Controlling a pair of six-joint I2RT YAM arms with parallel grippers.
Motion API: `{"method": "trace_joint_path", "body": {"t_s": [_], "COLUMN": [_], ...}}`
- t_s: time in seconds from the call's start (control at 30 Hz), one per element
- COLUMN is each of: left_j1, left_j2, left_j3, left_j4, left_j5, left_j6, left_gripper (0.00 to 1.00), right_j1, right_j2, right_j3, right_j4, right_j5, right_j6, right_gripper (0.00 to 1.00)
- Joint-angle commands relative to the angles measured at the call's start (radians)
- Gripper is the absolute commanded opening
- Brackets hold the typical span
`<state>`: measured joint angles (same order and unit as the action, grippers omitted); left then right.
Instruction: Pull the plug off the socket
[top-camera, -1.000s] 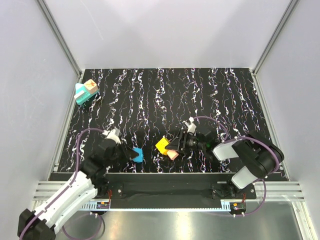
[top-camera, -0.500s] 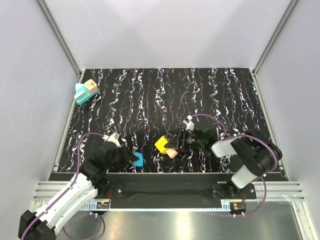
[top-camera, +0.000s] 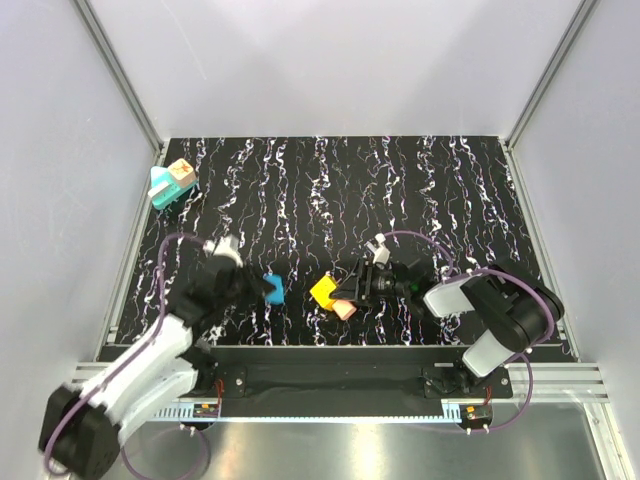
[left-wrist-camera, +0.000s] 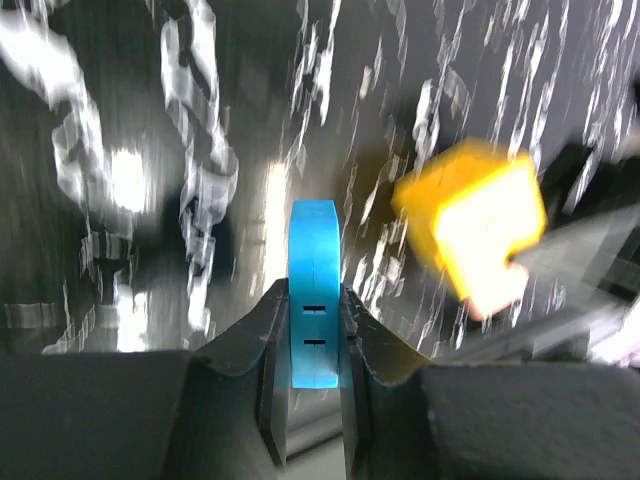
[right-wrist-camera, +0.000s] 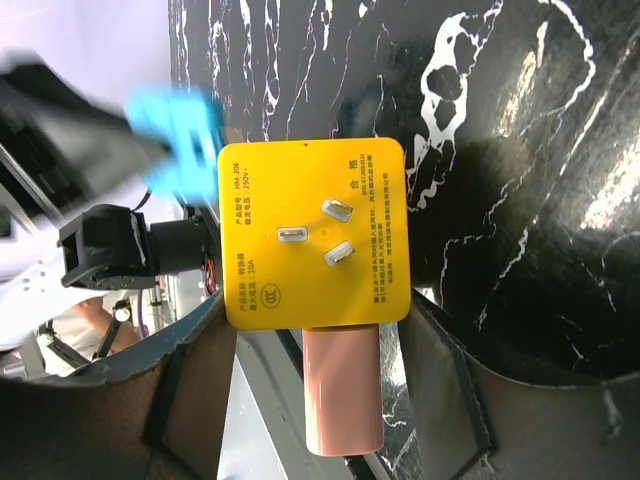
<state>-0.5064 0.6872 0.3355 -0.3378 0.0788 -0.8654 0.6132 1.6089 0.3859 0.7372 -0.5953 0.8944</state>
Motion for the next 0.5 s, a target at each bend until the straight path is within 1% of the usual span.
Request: {"method": "trace_joint_path", "body": {"t_s": [0.0, 0.03, 0.07, 0.1, 0.17, 0.2, 0.23, 0.27, 0.3, 0.37, 0.4, 0.43, 0.47], "left_j1": [0.086, 0.138, 0.161, 0.183, 0.236, 0.253, 0.281, 0.292, 0.299, 0.302, 0.304, 0.308, 0.312], "left_j2": [0.197, 0.313, 0.375, 0.494, 0.611, 0.665, 0.764, 0.811, 0.898, 0.972, 1.006, 1.072, 1.106], "left_j3": [0.126, 0.187, 0.219, 0.293, 0.373, 0.445, 0.477, 0.508, 0.583, 0.670, 0.738, 0.764, 0.787], "left_j4": [0.268, 0.330, 0.359, 0.384, 0.442, 0.463, 0.521, 0.554, 0.577, 0.556, 0.551, 0.568, 0.589], "left_j5": [0.005, 0.054, 0.076, 0.122, 0.174, 0.205, 0.267, 0.304, 0.344, 0.340, 0.334, 0.338, 0.351], "left_j6": [0.095, 0.107, 0.118, 0.141, 0.160, 0.155, 0.143, 0.129, 0.114, 0.149, 0.151, 0.146, 0.135], "left_gripper": [0.00, 0.00, 0.00, 0.00, 0.00, 0.00, 0.00, 0.00, 0.00, 0.00, 0.00, 0.00, 0.00], "right_j1": [-0.004, -0.004, -0.004, -0.004, -0.006, -0.004, -0.004, -0.006, -0.004, -0.006, -0.006, -0.004, -0.004], "right_j2": [-0.043, -0.047, -0.055, -0.066, -0.078, -0.086, -0.089, -0.090, -0.092, -0.086, -0.077, -0.072, -0.069], "right_j3": [-0.019, -0.021, -0.019, -0.021, -0.018, -0.016, -0.013, -0.010, -0.007, 0.007, 0.011, 0.021, 0.024], "right_j4": [-0.024, -0.031, -0.044, -0.050, -0.065, -0.070, -0.073, -0.079, -0.082, -0.087, -0.087, -0.087, -0.085], "right_j5": [-0.009, -0.008, -0.008, -0.005, -0.003, -0.003, -0.003, -0.004, -0.004, -0.008, -0.011, -0.017, -0.021], "right_j6": [-0.003, -0.003, -0.005, -0.009, -0.012, -0.014, -0.014, -0.014, -0.015, -0.017, -0.015, -0.015, -0.014], "right_gripper": [0.00, 0.00, 0.00, 0.00, 0.00, 0.00, 0.00, 0.00, 0.00, 0.00, 0.00, 0.00, 0.00]}}
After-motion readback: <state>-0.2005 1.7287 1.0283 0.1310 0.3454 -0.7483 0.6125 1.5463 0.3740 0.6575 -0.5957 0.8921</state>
